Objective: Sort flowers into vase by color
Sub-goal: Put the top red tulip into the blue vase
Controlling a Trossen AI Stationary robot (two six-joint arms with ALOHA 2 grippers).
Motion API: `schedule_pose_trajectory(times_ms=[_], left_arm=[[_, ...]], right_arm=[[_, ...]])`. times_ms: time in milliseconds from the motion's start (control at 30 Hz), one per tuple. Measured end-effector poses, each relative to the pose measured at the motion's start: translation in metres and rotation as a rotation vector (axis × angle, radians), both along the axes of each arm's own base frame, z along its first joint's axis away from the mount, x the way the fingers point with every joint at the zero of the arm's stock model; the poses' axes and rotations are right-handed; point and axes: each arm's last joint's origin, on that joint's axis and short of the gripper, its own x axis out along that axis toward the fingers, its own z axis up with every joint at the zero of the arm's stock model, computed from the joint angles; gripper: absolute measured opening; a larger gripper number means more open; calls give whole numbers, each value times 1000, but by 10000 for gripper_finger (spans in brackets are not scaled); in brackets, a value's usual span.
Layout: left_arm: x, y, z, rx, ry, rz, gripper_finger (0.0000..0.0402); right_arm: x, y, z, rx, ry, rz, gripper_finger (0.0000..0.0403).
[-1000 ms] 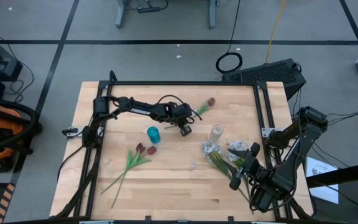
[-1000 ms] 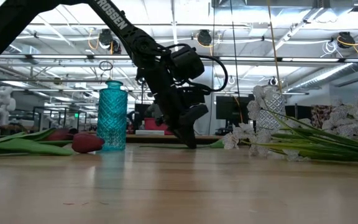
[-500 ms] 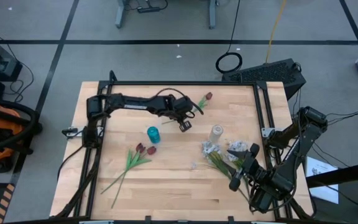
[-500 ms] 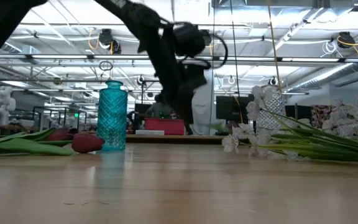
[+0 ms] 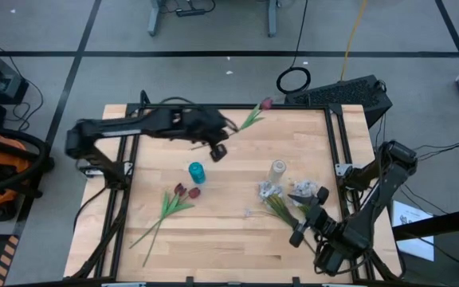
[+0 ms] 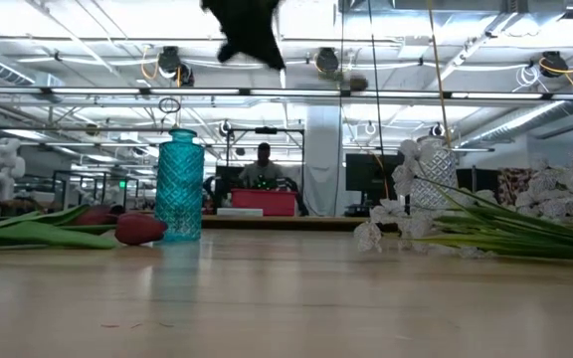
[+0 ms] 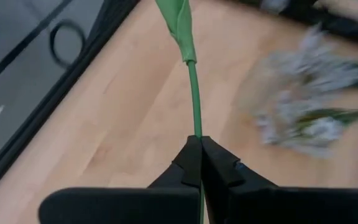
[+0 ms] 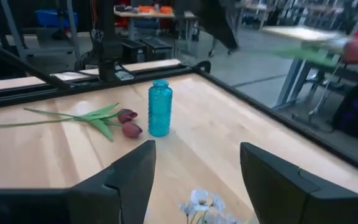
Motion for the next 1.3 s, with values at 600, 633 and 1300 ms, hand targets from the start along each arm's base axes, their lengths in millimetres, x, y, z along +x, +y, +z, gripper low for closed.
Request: schedule_pose_trajectory(times_ms=[600,633,1300], left_arm=[[-86,-135,51,111,-152,-66,1],[-87,-142,47,114,-151,-67,1],[-123,-230,-33,144,-290,-81,1]], right_arm=[[85,-9,-14,-5,116,-4,224],[92,-11,-13,6,136,26,224],[194,-40,-26,51,-67,275,224]])
